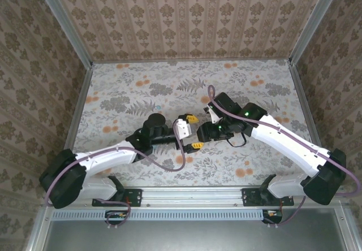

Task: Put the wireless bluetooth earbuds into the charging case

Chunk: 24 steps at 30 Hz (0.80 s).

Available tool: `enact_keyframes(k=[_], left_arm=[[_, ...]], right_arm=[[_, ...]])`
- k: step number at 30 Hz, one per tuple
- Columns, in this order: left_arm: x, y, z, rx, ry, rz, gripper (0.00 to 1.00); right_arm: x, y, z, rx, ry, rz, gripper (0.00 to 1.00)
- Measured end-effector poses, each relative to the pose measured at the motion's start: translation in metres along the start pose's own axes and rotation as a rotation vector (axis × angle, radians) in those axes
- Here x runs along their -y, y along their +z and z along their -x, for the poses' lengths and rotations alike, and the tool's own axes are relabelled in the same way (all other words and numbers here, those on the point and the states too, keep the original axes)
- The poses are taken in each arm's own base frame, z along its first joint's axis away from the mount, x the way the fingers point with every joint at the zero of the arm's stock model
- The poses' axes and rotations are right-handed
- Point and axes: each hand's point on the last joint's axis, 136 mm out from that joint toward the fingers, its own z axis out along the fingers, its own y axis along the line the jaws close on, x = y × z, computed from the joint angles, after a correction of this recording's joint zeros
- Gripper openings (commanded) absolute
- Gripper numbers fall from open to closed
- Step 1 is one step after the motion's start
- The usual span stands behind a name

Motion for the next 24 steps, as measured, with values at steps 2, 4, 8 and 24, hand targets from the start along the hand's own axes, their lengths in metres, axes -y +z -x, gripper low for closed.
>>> enact_keyframes(k=[2, 4, 8, 24], left_arm=[[0.001, 0.002, -0.001, 0.004, -0.009, -0.01, 0.85], [0.002, 0.004, 0.001, 0.013, -0.021, -0.021, 0.84], [0.001, 0.007, 0.012, 0.046, -0.04, -0.037, 0.83], [0.003, 0.018, 0.023, 0.094, -0.12, -0.091, 0.65]], right_arm=[[-0.001, -0.002, 0.0, 0.006, -0.002, 0.006, 0.56], [-0.002, -0.006, 0.0, 0.016, -0.003, 0.011, 0.55], [-0.002, -0.013, 0.003, 0.046, 0.003, 0.018, 0.56], [-0.004, -0.019, 0.012, 0.104, 0.031, 0.049, 0.57]])
